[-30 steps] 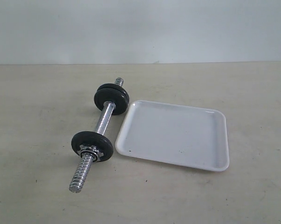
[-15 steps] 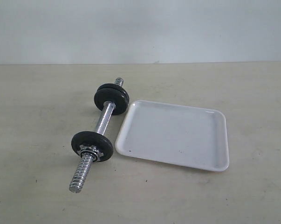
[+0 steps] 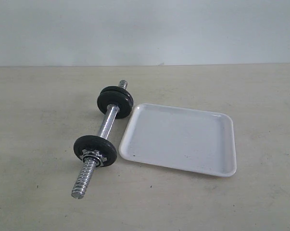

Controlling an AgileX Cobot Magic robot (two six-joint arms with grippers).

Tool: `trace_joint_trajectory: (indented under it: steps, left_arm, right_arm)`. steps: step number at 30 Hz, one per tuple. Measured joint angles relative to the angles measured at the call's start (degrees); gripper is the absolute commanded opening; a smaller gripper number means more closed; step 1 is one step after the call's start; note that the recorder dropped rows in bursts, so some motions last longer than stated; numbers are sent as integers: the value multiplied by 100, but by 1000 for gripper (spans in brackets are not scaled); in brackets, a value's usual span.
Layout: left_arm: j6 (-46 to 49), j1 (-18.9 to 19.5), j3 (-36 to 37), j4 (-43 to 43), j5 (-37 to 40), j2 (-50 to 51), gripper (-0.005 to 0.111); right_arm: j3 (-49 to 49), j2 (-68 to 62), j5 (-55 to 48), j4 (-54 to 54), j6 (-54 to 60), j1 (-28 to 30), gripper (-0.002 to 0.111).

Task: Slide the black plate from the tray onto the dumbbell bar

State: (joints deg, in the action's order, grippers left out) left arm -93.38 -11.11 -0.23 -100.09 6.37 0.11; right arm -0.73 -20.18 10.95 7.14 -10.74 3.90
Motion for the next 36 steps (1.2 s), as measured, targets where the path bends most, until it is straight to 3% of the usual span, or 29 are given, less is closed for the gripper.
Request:
trace_joint_trajectory:
  steps: [8, 15, 19, 36]
  left_arm:
    - [122, 78, 0, 0, -501, 0, 4]
    - [112, 997, 0, 0, -670, 0, 4]
    - [65, 1303, 0, 0, -693, 0, 4]
    - [110, 1375, 0, 0, -673, 0, 4]
  right_arm:
    - [0, 0, -7, 0, 0, 0, 0]
    - [0, 0, -7, 0, 0, 0, 0]
    - [0, 0, -7, 0, 0, 0, 0]
    - [0, 0, -7, 0, 0, 0, 0]
